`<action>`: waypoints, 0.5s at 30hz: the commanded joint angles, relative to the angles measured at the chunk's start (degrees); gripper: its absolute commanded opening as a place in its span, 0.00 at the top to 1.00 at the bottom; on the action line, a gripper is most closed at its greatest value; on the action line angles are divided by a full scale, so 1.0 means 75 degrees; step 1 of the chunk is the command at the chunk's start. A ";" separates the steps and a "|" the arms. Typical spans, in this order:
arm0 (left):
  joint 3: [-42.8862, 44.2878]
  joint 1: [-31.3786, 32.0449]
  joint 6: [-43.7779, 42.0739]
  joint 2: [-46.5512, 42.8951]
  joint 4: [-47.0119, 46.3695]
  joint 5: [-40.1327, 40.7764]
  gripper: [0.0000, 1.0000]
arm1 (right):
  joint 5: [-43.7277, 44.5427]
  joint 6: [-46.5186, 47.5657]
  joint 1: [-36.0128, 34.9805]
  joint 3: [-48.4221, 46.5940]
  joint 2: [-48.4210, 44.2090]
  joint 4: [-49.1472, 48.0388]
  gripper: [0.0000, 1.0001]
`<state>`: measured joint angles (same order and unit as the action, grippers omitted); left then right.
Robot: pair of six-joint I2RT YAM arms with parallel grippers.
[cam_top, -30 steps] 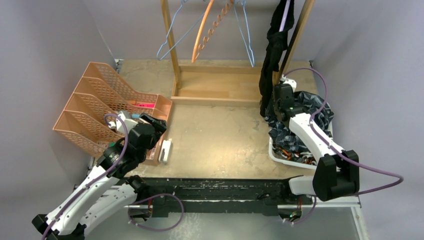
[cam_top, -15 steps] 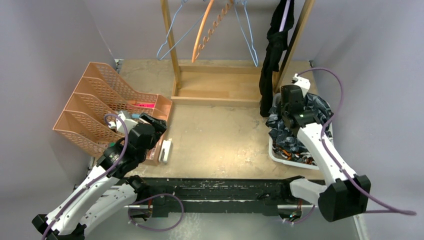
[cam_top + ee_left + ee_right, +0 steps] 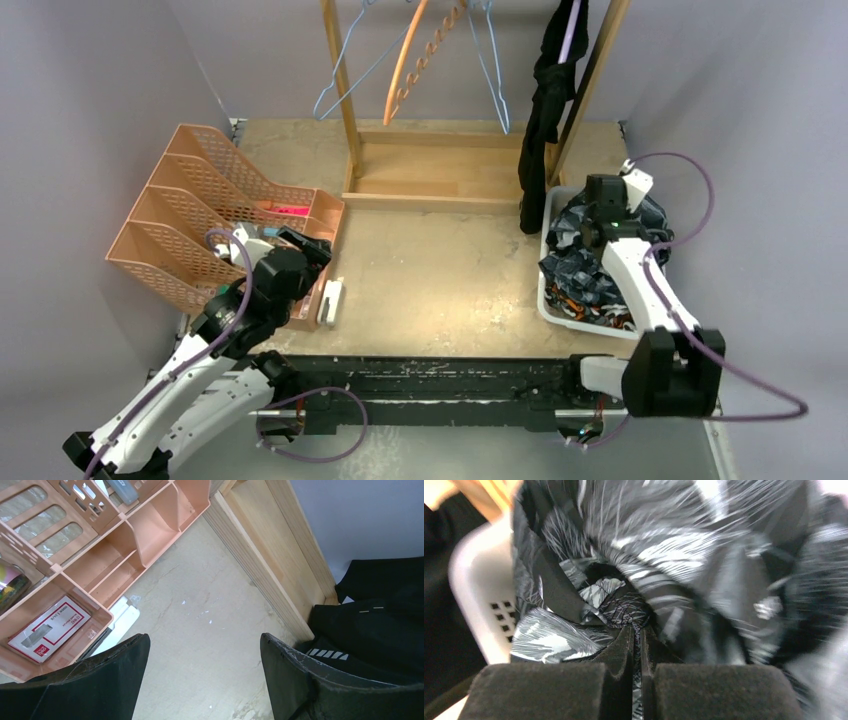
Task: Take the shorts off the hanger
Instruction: Place the shorts in the basket.
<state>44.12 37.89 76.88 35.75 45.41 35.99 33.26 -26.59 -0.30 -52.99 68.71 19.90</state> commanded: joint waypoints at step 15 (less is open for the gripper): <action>-0.0012 -0.0039 -0.0131 -0.0075 -0.0118 0.0095 0.20 | -0.1654 -0.0054 0.0168 -0.0030 0.0391 -0.0177 0.73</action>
<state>44.12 37.89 76.88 35.33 45.47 35.99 23.90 -28.77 0.97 -48.73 77.71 13.28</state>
